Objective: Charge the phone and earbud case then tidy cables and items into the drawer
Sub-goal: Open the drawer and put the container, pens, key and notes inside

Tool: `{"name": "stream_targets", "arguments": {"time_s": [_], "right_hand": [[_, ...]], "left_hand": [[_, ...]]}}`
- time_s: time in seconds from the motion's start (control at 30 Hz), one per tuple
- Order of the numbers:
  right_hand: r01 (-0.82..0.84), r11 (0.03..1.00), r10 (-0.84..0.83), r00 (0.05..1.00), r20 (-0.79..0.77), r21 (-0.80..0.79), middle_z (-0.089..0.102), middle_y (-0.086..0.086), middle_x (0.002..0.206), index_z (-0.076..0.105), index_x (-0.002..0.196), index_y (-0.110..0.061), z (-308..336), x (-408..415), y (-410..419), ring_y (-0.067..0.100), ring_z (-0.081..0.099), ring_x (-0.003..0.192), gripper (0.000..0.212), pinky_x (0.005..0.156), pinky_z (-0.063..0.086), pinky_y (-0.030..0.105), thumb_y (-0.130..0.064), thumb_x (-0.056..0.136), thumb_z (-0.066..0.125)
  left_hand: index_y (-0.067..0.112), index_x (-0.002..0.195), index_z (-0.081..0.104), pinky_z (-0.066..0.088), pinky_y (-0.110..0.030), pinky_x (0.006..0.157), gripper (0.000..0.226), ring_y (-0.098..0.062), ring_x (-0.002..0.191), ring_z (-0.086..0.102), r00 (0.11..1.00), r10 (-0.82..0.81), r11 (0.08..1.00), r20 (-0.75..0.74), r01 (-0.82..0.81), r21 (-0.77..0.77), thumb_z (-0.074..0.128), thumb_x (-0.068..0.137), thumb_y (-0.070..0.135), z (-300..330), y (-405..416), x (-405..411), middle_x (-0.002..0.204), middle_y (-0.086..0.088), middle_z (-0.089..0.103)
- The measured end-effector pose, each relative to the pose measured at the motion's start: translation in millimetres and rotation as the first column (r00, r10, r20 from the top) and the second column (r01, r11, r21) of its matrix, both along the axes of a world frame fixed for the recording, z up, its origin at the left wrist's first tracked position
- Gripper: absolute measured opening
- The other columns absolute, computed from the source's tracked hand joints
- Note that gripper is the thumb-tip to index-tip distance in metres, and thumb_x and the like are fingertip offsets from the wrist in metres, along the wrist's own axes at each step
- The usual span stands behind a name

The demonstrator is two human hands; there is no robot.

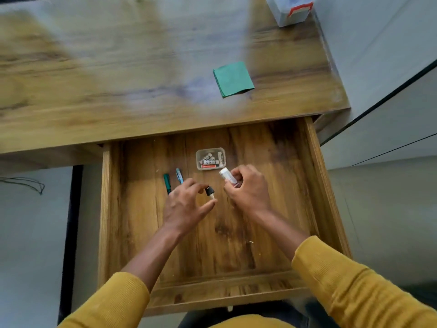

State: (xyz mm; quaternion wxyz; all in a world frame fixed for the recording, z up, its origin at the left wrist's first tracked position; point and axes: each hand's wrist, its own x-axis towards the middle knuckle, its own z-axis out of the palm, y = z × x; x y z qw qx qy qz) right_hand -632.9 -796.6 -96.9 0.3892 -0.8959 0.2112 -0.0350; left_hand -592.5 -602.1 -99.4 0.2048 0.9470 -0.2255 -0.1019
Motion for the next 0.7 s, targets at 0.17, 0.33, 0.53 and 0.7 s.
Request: {"name": "stream_targets", "arguments": {"time_s": [0.17,0.33,0.53,0.7], "right_hand": [[-0.042,0.998,0.034,0.983,-0.178,-0.044,0.066,-0.002,0.095,0.072,0.094,-0.019,-16,-8,25,0.016,0.062,0.084,0.019,0.068,0.053,0.031,-0.033,0.082,0.077],[-0.048,0.996,0.027,0.964,-0.264,-0.076,0.068,0.005,0.101,0.069,0.099,-0.015,-30,-14,34,0.024,0.064,0.091,0.024,0.073,0.056,0.04,-0.033,0.084,0.073],[-0.035,0.998,0.018,0.963,-0.268,-0.059,0.066,0.0,0.104,0.064,0.107,-0.019,-37,-19,40,0.019,0.063,0.093,0.031,0.071,0.051,0.032,-0.04,0.087,0.075],[0.081,0.993,-0.092,0.985,-0.145,-0.084,0.065,-0.005,0.091,0.064,0.099,-0.022,-13,-7,34,0.014,0.061,0.081,0.023,0.064,0.041,0.027,-0.042,0.092,0.07]], "left_hand": [[0.026,0.124,0.072,0.054,-0.027,0.074,0.049,-0.012,0.096,0.062,0.999,0.01,0.997,-0.041,-0.006,0.083,0.076,0.088,0.059,-13,1,-8,0.115,0.007,0.066],[0.024,0.129,0.07,0.055,-0.029,0.076,0.045,-0.015,0.1,0.061,0.998,0.046,0.992,-0.034,-0.042,0.12,0.075,0.094,0.051,-23,1,-15,0.117,0.004,0.065],[0.02,0.133,0.066,0.057,-0.03,0.075,0.051,-0.016,0.097,0.062,0.997,0.074,0.992,0.0,-0.074,0.104,0.075,0.092,0.05,-30,2,-22,0.12,0.001,0.062],[0.017,0.133,0.068,0.054,-0.028,0.077,0.045,-0.019,0.1,0.065,0.992,0.119,0.993,0.052,-0.118,-0.024,0.073,0.096,0.04,-12,-10,-8,0.122,-0.001,0.064]]}}
